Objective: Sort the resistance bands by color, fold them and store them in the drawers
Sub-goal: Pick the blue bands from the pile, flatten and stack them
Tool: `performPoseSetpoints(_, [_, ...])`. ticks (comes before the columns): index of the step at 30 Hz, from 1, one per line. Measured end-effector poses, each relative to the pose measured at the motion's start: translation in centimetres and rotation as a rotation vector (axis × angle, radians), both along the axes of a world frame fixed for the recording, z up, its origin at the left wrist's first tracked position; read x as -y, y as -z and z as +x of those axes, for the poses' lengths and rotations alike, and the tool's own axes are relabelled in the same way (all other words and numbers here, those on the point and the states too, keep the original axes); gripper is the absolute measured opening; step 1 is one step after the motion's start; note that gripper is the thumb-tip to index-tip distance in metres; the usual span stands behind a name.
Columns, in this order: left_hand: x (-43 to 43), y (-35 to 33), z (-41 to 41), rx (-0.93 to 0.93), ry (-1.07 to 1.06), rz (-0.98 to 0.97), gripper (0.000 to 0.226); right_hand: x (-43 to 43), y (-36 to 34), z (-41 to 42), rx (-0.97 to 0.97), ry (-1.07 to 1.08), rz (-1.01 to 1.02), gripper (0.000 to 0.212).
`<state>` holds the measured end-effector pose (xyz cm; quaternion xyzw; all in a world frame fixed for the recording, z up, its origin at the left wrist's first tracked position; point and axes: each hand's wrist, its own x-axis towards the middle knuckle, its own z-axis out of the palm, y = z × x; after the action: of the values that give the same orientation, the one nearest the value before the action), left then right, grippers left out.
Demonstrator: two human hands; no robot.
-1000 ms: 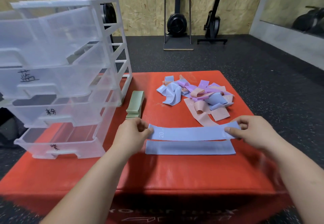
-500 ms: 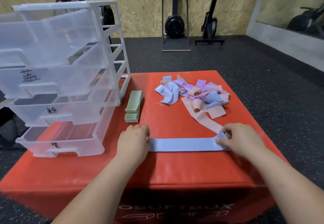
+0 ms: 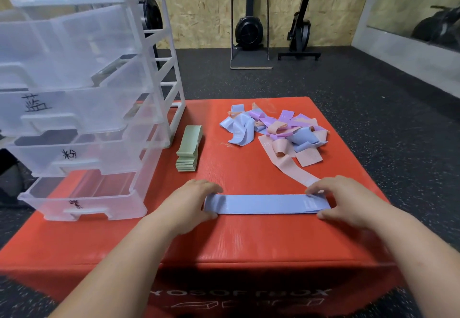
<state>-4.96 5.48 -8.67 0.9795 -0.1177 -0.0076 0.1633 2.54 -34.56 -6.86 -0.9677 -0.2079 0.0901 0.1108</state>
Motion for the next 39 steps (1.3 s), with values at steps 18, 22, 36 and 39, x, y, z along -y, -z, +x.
performPoseSetpoints(18, [-1.2,-0.7,-0.3,-0.016,0.010,-0.010,0.058,0.3,-0.3,-0.9,-0.105,-0.021,0.145,0.062])
performPoseSetpoints(22, [-1.1,-0.5,-0.2,-0.009,0.026,-0.032,0.068,0.1,-0.5,-0.8,-0.082,-0.023,0.131,0.060])
performPoseSetpoints(36, [6.9,1.2,5.6,0.169,0.099,-0.089,0.048,-2.8,1.1,6.5,0.278,0.384,0.220,0.060])
performPoseSetpoints(39, [7.8,1.5,7.1,0.181,0.102,-0.116,0.043,-3.7,1.0,8.4,0.270,0.403,0.230,0.058])
